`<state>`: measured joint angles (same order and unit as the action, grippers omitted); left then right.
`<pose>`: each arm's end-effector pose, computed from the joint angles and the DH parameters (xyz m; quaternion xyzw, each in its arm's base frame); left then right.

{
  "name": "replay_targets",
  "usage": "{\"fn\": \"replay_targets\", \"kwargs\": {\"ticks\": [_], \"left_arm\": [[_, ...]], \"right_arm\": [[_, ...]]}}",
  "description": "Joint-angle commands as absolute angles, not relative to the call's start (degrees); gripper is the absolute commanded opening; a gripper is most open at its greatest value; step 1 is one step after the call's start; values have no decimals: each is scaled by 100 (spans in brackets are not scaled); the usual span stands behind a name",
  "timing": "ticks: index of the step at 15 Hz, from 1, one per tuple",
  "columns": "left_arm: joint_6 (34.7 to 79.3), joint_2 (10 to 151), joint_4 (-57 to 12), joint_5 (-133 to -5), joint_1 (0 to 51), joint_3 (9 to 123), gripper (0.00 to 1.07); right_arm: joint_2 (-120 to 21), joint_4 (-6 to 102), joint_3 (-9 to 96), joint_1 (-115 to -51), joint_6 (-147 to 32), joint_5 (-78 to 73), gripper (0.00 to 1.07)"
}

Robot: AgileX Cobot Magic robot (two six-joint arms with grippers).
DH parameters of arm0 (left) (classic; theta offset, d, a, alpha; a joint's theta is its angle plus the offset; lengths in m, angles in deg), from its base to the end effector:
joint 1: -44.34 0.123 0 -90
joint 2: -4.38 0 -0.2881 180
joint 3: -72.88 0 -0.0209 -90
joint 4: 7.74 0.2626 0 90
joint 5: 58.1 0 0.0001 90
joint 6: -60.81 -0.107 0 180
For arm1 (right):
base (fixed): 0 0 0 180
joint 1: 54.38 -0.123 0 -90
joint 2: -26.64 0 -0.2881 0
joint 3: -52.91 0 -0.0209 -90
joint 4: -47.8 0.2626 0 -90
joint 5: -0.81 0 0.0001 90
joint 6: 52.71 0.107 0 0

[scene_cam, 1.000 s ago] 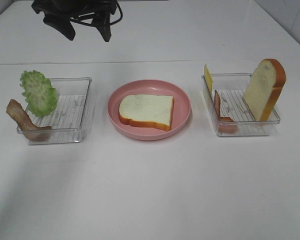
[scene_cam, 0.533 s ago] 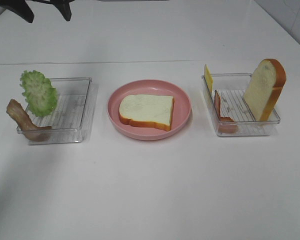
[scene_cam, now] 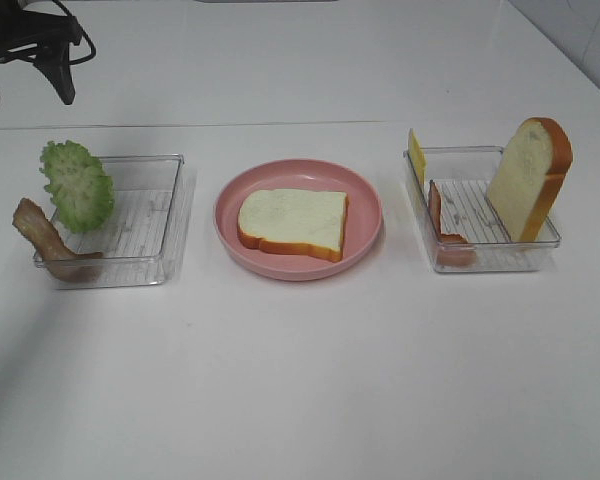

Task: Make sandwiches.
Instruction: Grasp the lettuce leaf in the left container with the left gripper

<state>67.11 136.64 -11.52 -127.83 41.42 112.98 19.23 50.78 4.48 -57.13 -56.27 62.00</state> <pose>0.4891 -0.0316 0.2457 -0.0355 0.9864 -0.0449 0.1542 0.0148 0.0056 0.2763 -0.0481 0.8511 0.0223 0.5223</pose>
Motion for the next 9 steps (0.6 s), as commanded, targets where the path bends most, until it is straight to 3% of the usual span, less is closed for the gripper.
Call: {"fn": "replay_targets", "kwargs": {"ticks": [1, 9], "left_arm": [[6757, 13830, -1146, -13012, 4148, 11240, 69], [6711, 14592, -1192, -12846, 4119, 11240, 67]], "right_arm": [[2014, 5066, 443, -5673, -5701, 6149, 85], [2014, 5066, 443, -5673, -5701, 6149, 85]]}}
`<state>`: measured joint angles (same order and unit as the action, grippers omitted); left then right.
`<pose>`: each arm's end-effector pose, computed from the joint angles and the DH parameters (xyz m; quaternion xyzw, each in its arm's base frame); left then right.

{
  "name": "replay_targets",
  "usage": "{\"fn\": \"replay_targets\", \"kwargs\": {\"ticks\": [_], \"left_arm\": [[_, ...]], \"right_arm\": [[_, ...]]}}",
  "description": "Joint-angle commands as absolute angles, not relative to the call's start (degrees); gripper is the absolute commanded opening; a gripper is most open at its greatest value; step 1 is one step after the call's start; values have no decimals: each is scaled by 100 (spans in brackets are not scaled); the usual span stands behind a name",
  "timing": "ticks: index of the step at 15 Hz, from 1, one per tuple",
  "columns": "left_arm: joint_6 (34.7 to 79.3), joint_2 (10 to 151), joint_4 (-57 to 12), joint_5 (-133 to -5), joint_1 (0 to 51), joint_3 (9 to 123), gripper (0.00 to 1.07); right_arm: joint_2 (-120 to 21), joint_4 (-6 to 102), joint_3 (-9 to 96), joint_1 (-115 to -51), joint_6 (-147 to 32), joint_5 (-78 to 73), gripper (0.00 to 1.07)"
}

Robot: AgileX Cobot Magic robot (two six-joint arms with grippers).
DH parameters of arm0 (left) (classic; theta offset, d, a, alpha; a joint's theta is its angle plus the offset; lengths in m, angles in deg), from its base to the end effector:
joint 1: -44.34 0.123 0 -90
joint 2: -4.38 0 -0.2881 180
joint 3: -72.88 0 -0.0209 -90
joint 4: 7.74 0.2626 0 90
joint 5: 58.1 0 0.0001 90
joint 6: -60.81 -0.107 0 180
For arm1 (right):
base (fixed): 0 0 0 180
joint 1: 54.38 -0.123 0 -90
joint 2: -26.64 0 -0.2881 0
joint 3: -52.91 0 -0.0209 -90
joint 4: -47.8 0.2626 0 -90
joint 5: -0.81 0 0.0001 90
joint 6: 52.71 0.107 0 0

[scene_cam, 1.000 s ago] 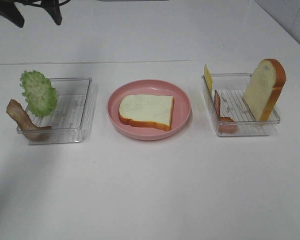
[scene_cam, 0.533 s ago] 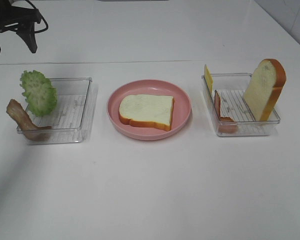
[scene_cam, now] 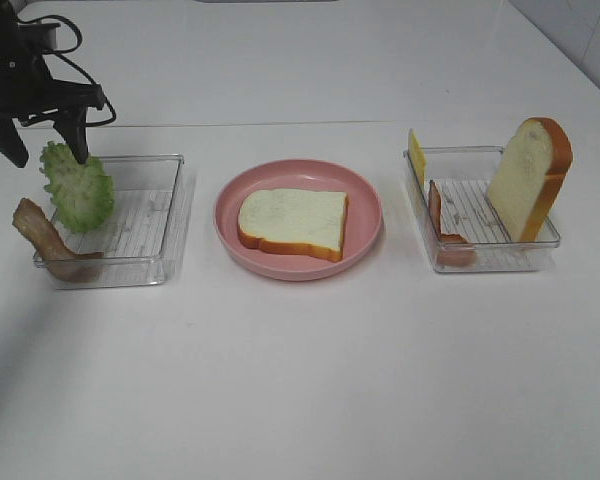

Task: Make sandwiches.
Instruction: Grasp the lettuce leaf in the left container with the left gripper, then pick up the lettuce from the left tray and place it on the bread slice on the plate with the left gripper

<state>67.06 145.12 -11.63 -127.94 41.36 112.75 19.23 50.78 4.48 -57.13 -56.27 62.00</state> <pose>0.5011 -0.0329 0.1709 -0.0375 0.9955 -0.0391 0.0780 0.0148 0.0056 0.2763 -0.0481 0.8511 0.0223 0.5223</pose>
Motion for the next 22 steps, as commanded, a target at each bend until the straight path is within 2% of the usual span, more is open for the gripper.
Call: {"fn": "replay_targets", "kwargs": {"ticks": [1, 6, 7, 8, 10, 12, 14, 21, 22], "left_arm": [[6711, 14621, -1221, -12794, 4119, 11240, 66], [6711, 14678, -1375, -12577, 4119, 11263, 57], [6711, 14678, -1375, -12537, 4119, 11263, 52], [6711, 14678, -1381, -12508, 4119, 11263, 40], [6711, 14678, -1392, -12508, 4119, 11263, 33], [6694, 14678, -1415, -12508, 4119, 11263, 14], [6488, 14678, -1541, -12508, 4119, 11263, 1], [6219, 14398, -2091, -12428, 4119, 11292, 0], [6081, 14249, -2429, -12365, 4119, 11401, 0]], "right_arm": [[2014, 5066, 443, -5673, -5701, 6149, 85], [2014, 5066, 443, -5673, -5701, 6149, 85], [2014, 5066, 443, -5673, -5701, 6149, 85], [2014, 5066, 443, -5673, -5701, 6149, 85], [2014, 5066, 443, -5673, -5701, 6149, 85], [2014, 5066, 443, -5673, -5701, 6149, 85], [2014, 5066, 443, -5673, -5701, 6149, 85], [2014, 5066, 443, -5673, -5701, 6149, 85], [2014, 5066, 443, -5673, -5701, 6149, 85]]}}
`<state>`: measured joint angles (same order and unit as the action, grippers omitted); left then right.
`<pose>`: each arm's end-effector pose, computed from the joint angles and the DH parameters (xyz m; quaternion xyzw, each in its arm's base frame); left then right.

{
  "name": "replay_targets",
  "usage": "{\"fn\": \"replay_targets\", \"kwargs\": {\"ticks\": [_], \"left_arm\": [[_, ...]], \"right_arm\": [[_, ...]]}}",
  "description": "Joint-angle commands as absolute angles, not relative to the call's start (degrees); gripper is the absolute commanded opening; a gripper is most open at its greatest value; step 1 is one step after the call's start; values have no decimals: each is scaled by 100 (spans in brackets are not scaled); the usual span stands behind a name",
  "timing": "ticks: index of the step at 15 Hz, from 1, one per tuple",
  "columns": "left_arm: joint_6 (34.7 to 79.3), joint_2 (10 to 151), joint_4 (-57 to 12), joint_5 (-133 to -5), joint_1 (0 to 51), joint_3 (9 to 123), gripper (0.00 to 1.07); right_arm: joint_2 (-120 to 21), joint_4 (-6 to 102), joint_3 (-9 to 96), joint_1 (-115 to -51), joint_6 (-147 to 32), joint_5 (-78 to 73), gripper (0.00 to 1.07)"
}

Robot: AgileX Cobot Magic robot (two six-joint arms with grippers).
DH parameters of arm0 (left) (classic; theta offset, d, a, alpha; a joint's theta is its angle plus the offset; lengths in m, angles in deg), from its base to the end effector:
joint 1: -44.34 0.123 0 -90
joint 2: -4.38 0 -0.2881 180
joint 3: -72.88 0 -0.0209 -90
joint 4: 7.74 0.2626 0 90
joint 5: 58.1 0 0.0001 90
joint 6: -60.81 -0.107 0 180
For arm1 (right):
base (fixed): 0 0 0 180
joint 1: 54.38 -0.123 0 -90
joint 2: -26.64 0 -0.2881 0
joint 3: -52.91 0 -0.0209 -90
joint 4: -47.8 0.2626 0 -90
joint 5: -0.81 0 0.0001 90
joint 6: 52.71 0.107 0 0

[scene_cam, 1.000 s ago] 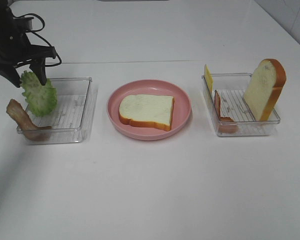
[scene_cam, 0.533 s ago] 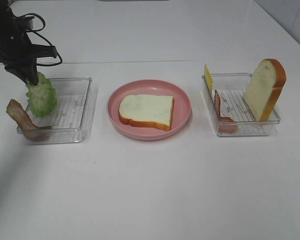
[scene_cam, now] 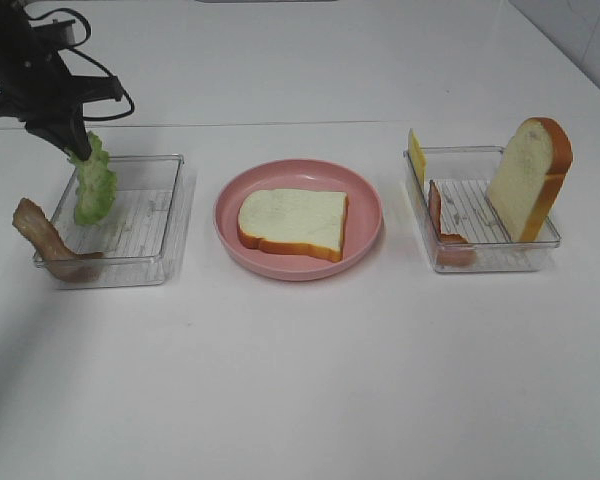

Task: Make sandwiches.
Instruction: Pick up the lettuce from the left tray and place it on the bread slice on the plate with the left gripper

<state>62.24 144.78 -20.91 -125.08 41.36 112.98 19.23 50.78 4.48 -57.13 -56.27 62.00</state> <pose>0.5062 -0.0488 0.1784 -0.0195 0.9876 -0.1140 0.1057 0.0148 0.0056 0.2763 -0.0481 0.8511 0.0223 0.5223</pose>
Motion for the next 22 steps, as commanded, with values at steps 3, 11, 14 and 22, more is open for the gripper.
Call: {"fn": "replay_targets", "kwargs": {"ticks": [3, 11, 14, 22], "left_arm": [[5663, 14214, -3587, -12325, 4119, 11613, 0], [4505, 14650, -6520, -11763, 3214, 11601, 0], [4431, 14930, -6910, -11620, 2669, 11601, 0], [4500, 15257, -6830, -11133, 2297, 11601, 0]], "right_arm": [[2014, 5066, 443, -5673, -5701, 6149, 85], [2014, 5066, 443, -5673, -5701, 6149, 85], [2014, 5066, 443, -5673, -5701, 6149, 85], [2014, 5066, 443, -5673, -5701, 6149, 85]]}}
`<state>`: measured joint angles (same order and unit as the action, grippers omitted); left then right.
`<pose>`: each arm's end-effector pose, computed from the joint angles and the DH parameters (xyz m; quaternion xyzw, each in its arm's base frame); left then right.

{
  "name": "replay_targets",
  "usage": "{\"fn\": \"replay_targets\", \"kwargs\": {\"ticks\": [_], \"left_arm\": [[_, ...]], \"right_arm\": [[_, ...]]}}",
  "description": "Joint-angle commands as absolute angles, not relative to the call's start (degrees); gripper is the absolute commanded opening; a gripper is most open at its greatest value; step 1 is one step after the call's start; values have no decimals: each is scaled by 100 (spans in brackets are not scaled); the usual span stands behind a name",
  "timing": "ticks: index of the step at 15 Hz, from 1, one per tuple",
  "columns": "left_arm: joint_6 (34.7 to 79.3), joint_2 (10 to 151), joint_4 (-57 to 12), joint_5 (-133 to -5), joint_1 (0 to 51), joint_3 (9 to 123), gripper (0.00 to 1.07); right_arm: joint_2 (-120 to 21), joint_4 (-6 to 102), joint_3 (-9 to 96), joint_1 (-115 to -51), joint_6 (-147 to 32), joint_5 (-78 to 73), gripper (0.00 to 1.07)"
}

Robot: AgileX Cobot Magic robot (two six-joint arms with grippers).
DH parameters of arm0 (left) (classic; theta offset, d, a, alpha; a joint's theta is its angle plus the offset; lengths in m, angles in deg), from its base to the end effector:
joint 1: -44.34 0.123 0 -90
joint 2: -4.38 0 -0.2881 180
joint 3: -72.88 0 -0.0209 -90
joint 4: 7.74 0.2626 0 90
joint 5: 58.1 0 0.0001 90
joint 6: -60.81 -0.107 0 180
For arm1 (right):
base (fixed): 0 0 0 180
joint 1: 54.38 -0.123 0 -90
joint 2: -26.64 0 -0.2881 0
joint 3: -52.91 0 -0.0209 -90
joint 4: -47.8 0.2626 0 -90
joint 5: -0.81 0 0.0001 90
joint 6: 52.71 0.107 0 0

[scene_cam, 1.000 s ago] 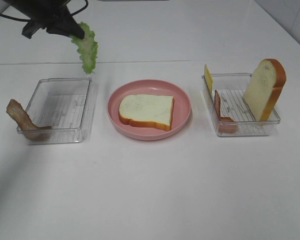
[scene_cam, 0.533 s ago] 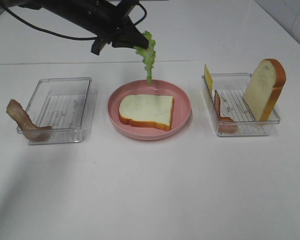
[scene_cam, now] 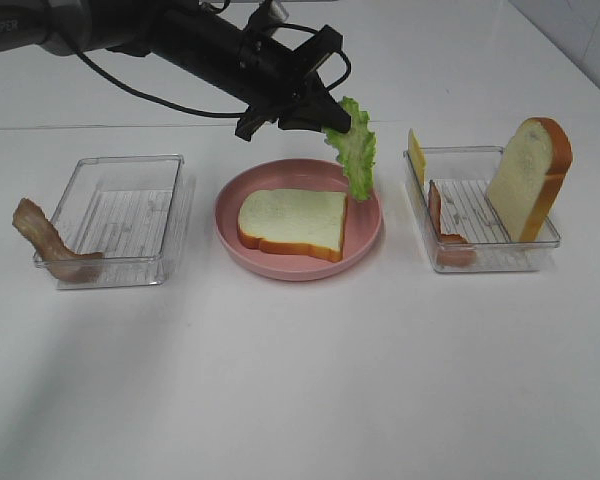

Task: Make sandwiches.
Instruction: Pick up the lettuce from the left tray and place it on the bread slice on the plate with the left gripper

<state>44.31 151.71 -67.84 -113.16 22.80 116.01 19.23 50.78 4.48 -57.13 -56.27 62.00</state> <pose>0.4844 -0.2730 0.1769 0.0806 0.8728 -0.4618 0.1356 0.0148 0.0056 0.2763 -0.0481 0.8511 0.0223 0.5223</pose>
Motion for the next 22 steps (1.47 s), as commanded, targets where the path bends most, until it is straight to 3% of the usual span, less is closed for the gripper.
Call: {"fn": "replay_targets", "kwargs": {"ticks": [1, 5, 15, 16, 17, 18, 20, 22], "left_arm": [[4568, 15320, -6910, -11127, 2297, 11601, 0], [4540, 15509, -6967, -11345, 2268, 11601, 0], [4597, 15515, -5518, -11918, 2635, 11601, 0], [4958, 15515, -5077, -11901, 2635, 11601, 7], [5050, 15515, -4910, -11849, 2635, 11601, 15], [5050, 15515, -4910, -11849, 2635, 11601, 15], [5055, 15515, -4893, -11797, 2635, 11607, 50], [5055, 15486, -4910, -11815, 2635, 11613, 73]], "right_arm": [[2014, 5066, 443, -5673, -5701, 6149, 85], [2014, 5066, 443, -5673, -5701, 6149, 85], [2014, 5066, 443, -5673, -5701, 6149, 85], [2014, 5066, 443, -5673, -5701, 6149, 85], [2014, 5066, 443, -5673, -5701, 6149, 85], [2014, 5066, 443, -5673, -5701, 6149, 85], [2014, 5066, 443, -5673, -5701, 6149, 85], [2014, 5066, 443, -5673, -5701, 6149, 85]]}}
